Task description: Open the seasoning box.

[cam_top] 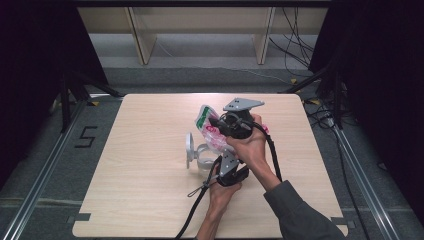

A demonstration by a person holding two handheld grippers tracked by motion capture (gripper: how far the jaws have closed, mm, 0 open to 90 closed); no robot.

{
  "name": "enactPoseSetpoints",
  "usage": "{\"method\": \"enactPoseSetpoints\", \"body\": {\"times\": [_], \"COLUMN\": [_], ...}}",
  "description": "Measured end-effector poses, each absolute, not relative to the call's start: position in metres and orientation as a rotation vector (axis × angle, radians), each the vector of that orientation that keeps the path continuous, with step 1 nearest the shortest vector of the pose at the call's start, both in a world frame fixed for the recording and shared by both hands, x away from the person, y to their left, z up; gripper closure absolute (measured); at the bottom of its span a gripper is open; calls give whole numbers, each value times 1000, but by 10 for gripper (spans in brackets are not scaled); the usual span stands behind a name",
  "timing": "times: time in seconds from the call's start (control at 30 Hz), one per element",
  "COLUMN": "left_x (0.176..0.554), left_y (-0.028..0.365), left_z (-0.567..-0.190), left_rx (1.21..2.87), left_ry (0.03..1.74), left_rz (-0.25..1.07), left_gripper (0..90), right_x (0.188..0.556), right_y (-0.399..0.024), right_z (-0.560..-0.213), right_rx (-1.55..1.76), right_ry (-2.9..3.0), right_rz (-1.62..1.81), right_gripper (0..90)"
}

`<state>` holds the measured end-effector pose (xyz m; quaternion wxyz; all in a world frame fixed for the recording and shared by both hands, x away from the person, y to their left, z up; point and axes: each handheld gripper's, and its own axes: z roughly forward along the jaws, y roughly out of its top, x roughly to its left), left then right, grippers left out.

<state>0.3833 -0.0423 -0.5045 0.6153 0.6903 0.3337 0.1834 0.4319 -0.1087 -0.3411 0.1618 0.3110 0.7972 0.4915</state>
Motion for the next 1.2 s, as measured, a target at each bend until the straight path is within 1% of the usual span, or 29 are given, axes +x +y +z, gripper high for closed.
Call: {"method": "enactPoseSetpoints", "body": {"times": [0.17, 1.07, 1.2], "left_x": [383, 384, 384], "left_y": [-43, -45, -44], "left_z": [-505, -505, -505], "left_rx": [1583, 1583, 1583], "left_ry": [769, 762, 761], "left_rz": [420, 409, 408], "left_gripper": [741, 743, 743], "right_x": [433, 434, 436], "right_y": [-107, -99, -98], "right_z": [-343, -346, -346], "right_rx": [853, 881, 832], "right_ry": [2287, 2324, 2328], "right_rz": [1393, 1351, 1345], "right_gripper": [900, 900, 900]}}
